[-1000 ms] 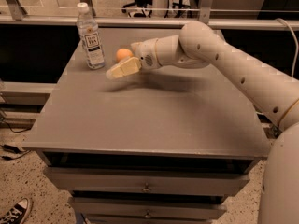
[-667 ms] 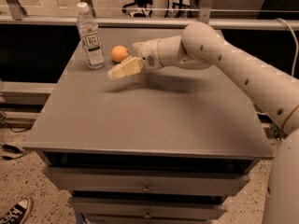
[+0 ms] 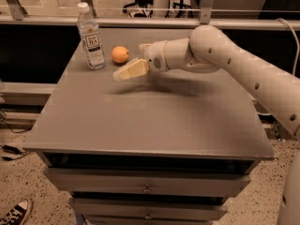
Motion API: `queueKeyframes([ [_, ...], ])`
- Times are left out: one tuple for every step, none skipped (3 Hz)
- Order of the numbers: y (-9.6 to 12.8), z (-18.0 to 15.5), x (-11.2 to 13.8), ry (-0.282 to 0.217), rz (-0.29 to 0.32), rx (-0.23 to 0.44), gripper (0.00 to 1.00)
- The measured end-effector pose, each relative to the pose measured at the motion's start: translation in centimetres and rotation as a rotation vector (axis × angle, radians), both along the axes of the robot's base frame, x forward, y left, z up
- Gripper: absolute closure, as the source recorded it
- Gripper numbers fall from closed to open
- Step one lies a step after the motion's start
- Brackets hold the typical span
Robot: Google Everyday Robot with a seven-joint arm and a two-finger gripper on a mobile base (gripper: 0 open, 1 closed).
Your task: Move orange near blue plastic bottle
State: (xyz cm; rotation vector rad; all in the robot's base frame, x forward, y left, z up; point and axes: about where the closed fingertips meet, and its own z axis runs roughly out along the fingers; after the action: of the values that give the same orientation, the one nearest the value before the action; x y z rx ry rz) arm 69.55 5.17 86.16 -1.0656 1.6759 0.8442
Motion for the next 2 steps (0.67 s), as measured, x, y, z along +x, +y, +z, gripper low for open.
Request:
queueKeyframes([
  [-1.1,0.0,-0.5,-0.003,-0.016,0.003,0.0],
  [-4.4,1.2,-2.0,-0.052,-0.035,0.034,0.0],
])
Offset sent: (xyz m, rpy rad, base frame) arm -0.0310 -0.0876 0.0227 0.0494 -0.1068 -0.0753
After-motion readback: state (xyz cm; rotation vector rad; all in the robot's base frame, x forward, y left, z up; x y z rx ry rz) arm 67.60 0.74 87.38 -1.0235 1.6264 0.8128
